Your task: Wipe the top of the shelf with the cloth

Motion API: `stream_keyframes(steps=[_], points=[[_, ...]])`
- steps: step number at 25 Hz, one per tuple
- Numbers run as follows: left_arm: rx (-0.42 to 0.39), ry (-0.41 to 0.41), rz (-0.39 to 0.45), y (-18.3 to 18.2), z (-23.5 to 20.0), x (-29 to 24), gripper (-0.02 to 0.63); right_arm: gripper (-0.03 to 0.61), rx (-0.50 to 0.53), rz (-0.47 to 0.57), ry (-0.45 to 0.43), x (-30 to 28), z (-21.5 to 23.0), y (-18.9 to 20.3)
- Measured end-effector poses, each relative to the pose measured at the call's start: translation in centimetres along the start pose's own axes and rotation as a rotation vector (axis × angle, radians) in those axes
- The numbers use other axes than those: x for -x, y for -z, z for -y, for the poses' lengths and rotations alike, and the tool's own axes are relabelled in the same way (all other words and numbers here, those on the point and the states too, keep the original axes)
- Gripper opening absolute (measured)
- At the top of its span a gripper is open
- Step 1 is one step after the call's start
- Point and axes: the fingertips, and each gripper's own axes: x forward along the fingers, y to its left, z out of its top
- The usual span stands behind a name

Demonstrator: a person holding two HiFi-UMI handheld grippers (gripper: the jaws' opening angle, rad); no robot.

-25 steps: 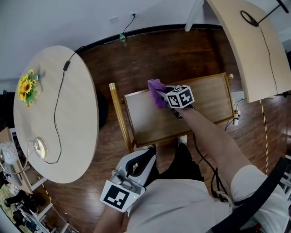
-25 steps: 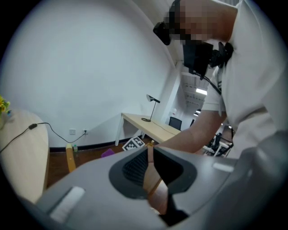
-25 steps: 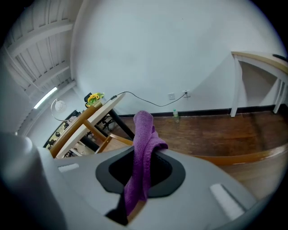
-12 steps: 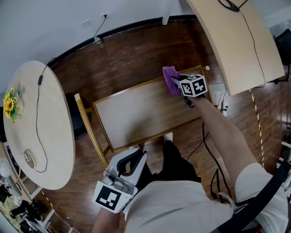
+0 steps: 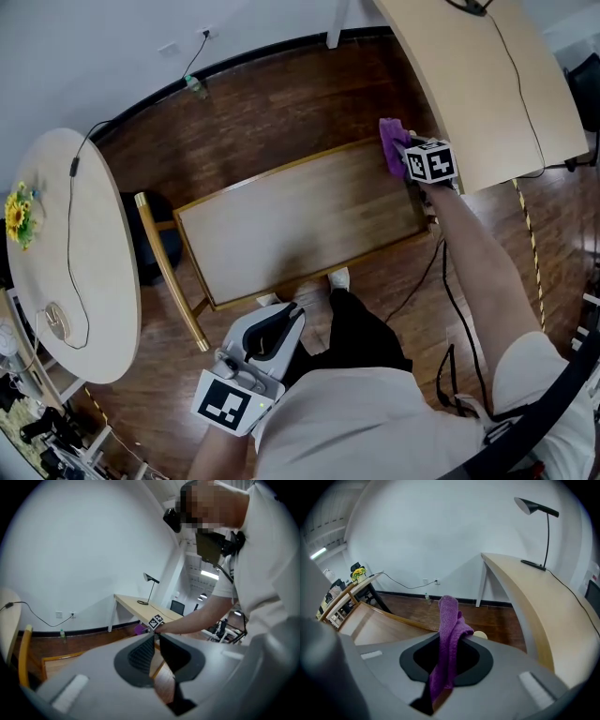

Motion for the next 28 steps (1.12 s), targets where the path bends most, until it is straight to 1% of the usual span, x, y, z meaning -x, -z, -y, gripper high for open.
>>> stream_keyframes(steps=[3, 5, 6, 9, 11, 15, 20, 22, 24, 26, 28], points=[[-0.02, -0.005, 0.01, -0.5, 0.4, -0.2, 0.055, 0.054, 0.02, 0.017, -0.014, 0.8, -0.5, -0.4], [-0.024, -0.01, 0.025, -1.0, 0.4, 0.3, 0.055, 0.054, 0.029, 0.054, -0.041, 1.8, -2.7, -1.4], [-0.023, -0.016, 0.03, -1.2, 0.2, 0.8, 0.055, 0.054, 0.03, 0.083, -0.065, 2.2, -4.6, -2.2], [-0.013, -0.054, 0.043, -1.6, -0.9, 3.0, 0.046, 0.054, 0.023, 0.152, -0.178, 2.7, -12.5, -4.6], [-0.004, -0.065, 0.067, -1.8, -1.6, 4.6, 0.043, 0.054, 0.021, 0.166, -0.266, 2.2, -18.7, -5.6], [-0.018, -0.088, 0.08, -1.5, -2.8, 7.7, 0.043, 0.054, 0.03, 0.166, -0.423, 0.7, -31.3, -6.6], [-0.009, -0.112, 0.092, -1.0, -4.8, 11.7, 0.043, 0.054, 0.026, 0.136, -0.554, -2.0, -44.6, -7.0], [-0.014, -0.121, 0.085, -0.5, -5.7, 13.1, 0.043, 0.054, 0.028, 0.109, -0.593, -3.2, -49.0, -6.4], [-0.012, -0.125, 0.076, 0.1, -6.5, 14.5, 0.043, 0.054, 0.018, 0.076, -0.623, -4.3, -52.4, -5.6], [-0.008, -0.129, 0.071, 0.5, -7.2, 15.6, 0.043, 0.054, -0.007, 0.044, -0.643, -5.1, -54.7, -4.7], [0.001, -0.128, 0.066, 1.1, -7.6, 16.3, 0.043, 0.054, -0.029, 0.015, -0.649, -5.6, -55.9, -3.5]])
